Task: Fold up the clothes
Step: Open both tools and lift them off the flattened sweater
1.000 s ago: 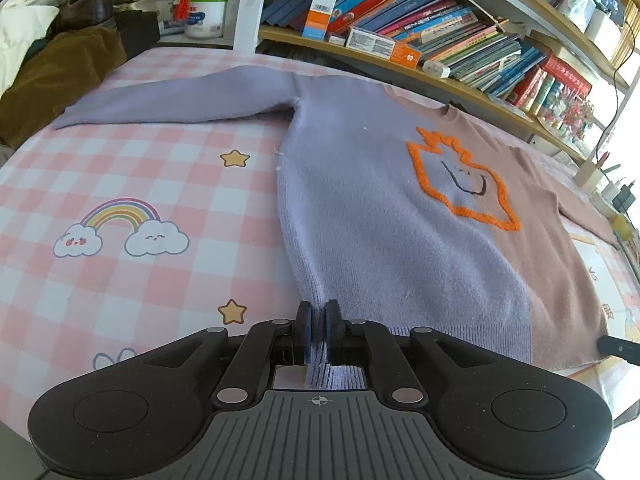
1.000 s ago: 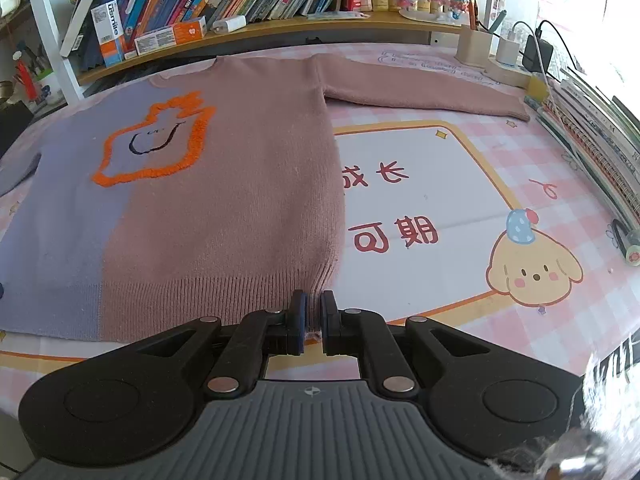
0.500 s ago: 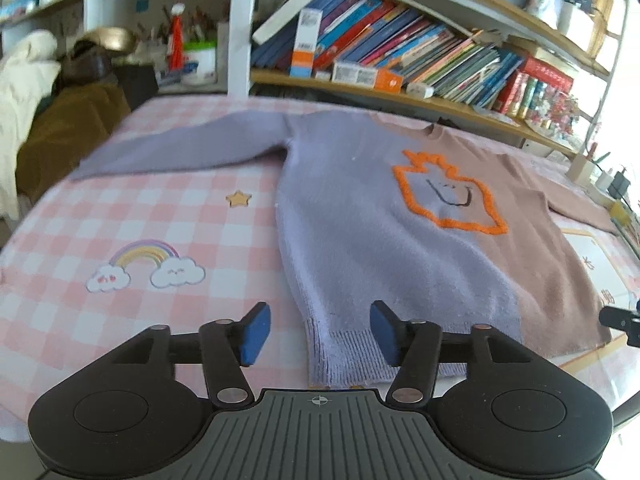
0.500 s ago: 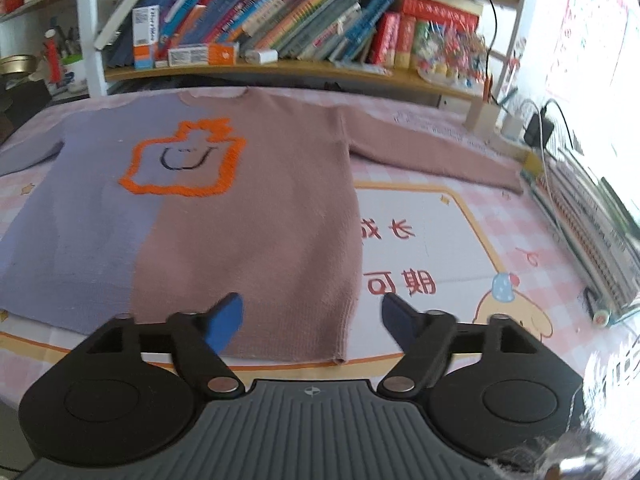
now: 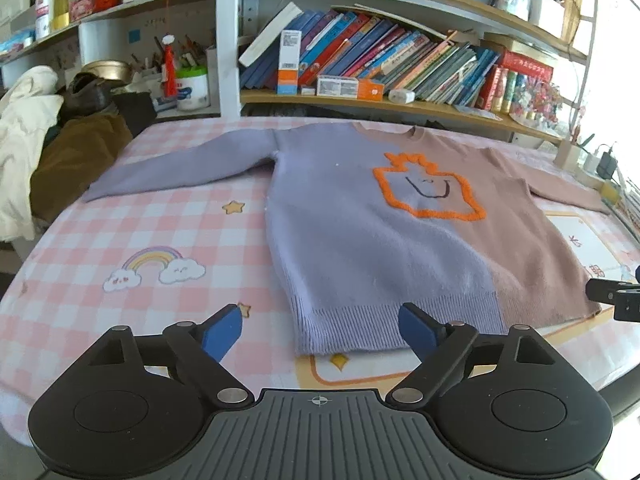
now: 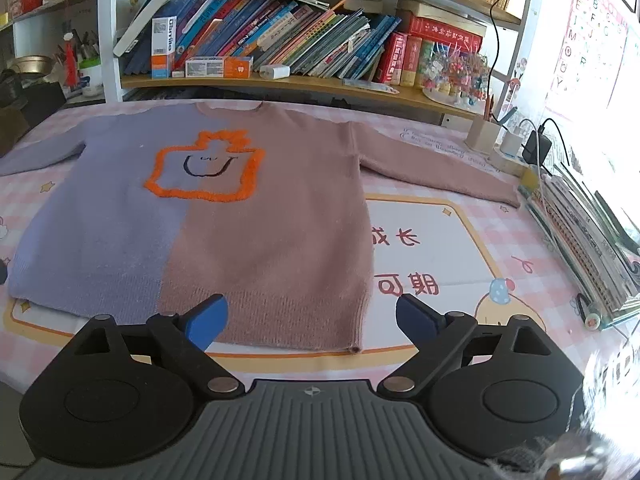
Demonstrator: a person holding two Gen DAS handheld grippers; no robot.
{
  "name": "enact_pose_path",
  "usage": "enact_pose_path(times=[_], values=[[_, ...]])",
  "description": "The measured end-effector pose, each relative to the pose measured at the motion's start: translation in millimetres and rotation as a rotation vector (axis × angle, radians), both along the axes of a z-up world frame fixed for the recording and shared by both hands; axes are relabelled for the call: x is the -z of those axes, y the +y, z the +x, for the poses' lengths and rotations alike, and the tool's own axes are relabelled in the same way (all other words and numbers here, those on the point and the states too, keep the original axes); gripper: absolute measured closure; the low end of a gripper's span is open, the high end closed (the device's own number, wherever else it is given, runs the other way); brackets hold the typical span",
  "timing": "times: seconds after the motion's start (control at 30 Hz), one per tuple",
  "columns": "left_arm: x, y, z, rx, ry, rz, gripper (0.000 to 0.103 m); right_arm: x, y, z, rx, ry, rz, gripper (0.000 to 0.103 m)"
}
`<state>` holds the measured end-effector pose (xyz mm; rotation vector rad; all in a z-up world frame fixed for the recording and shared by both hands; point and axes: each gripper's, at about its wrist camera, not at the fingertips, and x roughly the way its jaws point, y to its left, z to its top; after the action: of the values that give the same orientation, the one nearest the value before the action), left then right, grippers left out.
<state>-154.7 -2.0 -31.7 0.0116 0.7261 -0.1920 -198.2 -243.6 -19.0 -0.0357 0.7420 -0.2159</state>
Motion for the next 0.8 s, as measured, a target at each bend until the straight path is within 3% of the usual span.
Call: enact_pose_path(times=[0.3, 0.5, 0.8], values=[[-1, -24, 4, -0.067, 0.052, 0.046, 0.013, 7, -29, 9, -0.028, 0.006, 0.042, 0.012], [2, -29, 2, -0.132, 0.078, 0.034, 0.013, 18, -45, 10, -0.028, 0.036, 0.063, 0.012], [4, -50, 0, -0.074, 0.080, 0.060, 0.013, 26, -65, 2, 0.026, 0.047, 0.090, 0.012]])
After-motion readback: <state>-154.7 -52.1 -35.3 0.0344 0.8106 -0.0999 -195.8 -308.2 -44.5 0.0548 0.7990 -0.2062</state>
